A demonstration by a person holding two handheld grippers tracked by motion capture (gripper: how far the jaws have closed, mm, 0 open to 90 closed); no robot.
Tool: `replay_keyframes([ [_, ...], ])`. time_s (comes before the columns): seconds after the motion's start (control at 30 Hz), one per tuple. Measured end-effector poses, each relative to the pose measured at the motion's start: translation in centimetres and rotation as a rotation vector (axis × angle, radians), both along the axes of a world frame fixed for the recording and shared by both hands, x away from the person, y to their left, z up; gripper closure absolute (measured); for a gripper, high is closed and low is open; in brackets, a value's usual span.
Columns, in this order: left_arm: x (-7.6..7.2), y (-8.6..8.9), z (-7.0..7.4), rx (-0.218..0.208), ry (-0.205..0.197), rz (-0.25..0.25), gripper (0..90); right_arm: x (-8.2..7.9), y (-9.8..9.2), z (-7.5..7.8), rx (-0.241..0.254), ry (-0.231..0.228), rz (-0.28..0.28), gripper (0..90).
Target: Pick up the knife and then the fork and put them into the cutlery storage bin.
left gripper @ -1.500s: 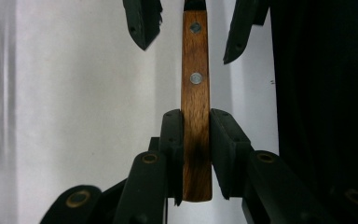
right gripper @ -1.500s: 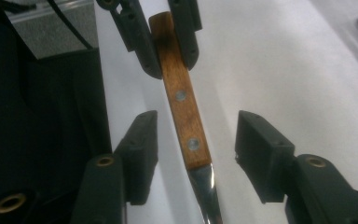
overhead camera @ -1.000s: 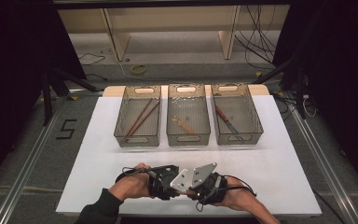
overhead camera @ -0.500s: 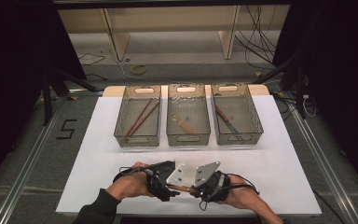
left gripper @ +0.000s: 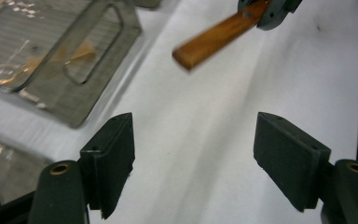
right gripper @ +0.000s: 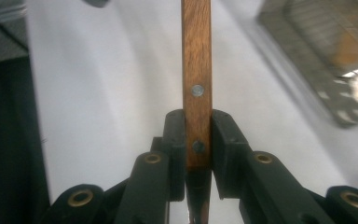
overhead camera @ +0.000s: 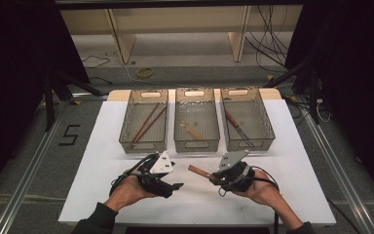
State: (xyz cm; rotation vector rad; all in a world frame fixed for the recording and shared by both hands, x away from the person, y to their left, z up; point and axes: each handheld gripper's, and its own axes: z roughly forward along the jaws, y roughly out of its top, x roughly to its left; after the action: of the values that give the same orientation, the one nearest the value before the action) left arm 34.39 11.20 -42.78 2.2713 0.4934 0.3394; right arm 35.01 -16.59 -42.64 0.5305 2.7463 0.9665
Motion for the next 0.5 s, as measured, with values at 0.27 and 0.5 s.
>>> replay_keyframes([
  [0.27, -0.1, 2.7, -1.6, -0.163, 0.045, 0.146, 26.6, 2.2, -2.0, 1.5, 0.073, -0.013, -0.133, 77.8],
  [0.5, -0.2, 4.7, -2.3, -0.238, 0.057, 0.235, 24.2, 4.4, -3.6, 3.2, 0.126, -0.028, -0.219, 77.9],
])
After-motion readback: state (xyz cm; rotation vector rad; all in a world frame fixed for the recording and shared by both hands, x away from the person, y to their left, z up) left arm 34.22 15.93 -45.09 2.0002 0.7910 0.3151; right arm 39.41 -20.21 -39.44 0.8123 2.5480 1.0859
